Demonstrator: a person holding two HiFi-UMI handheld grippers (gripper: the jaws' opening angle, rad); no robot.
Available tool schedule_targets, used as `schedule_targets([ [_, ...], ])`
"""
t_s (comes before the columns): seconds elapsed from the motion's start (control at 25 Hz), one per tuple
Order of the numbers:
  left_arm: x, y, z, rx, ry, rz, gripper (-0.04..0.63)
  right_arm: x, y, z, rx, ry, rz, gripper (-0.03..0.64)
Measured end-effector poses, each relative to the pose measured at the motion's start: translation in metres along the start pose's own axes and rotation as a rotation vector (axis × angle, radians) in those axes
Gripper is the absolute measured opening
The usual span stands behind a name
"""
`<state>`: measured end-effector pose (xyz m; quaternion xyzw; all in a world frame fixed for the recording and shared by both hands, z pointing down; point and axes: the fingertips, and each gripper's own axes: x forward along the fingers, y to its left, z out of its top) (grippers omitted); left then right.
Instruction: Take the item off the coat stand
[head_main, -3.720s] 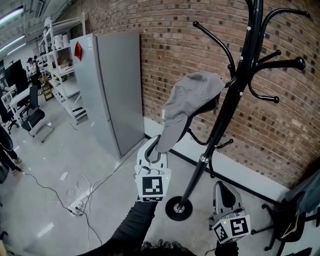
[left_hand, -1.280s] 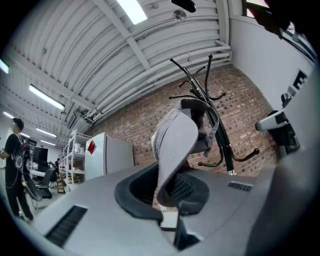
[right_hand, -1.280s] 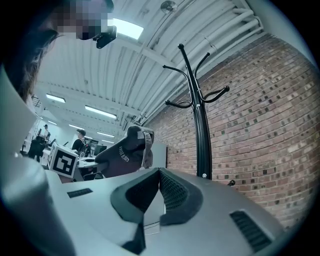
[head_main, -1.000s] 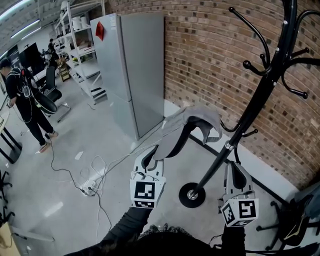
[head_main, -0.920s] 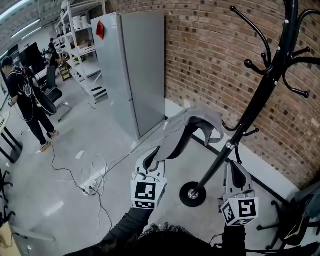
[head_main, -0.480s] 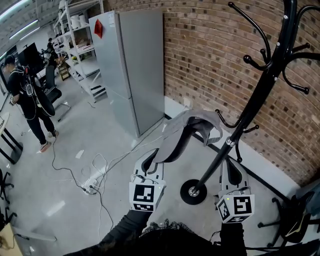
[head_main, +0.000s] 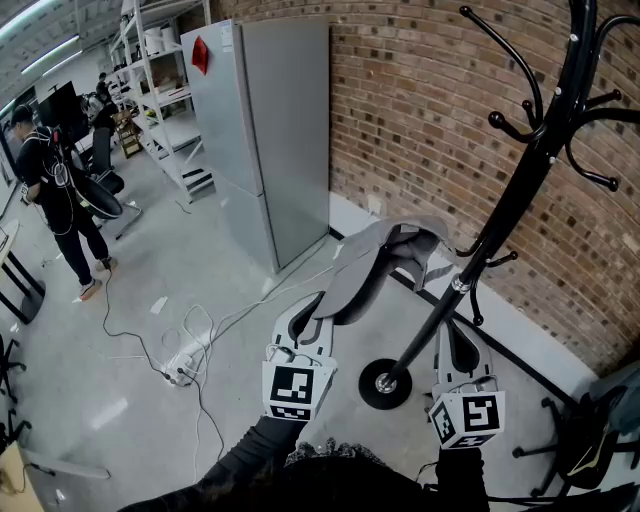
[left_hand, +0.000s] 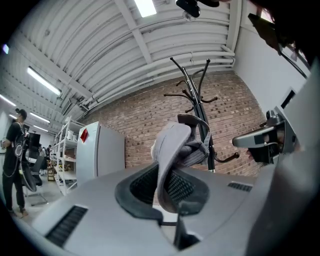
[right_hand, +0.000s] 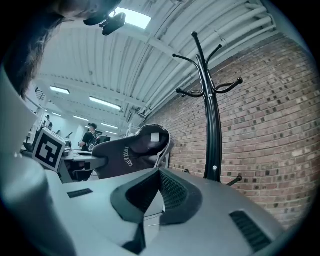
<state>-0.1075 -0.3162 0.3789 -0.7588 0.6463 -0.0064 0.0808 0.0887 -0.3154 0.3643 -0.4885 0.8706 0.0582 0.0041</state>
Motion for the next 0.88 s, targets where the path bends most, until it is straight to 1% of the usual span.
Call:
schedule_targets([
  [0.36,0.0019,-0.0044,0.0018,0.009,-0.008,-0.009,0.026,-0.0037,-0.0071,0.0005,-0.009,-0.004,-0.019,0.008],
  [0.6,0.0037,-0.0075,-0.0021,0.009,-0.003,-0.014,0.025,-0.0041,-0.0086,-0.0022,-0.014,-0.002,-0.016,0.008],
  [0.88,0.0044,-0.0061,-0.0016,0.017,0.006,-0.016,0.025,-0.0036,-0.0063,0.0042,-0.028,-0.009,-0.01,0.008],
])
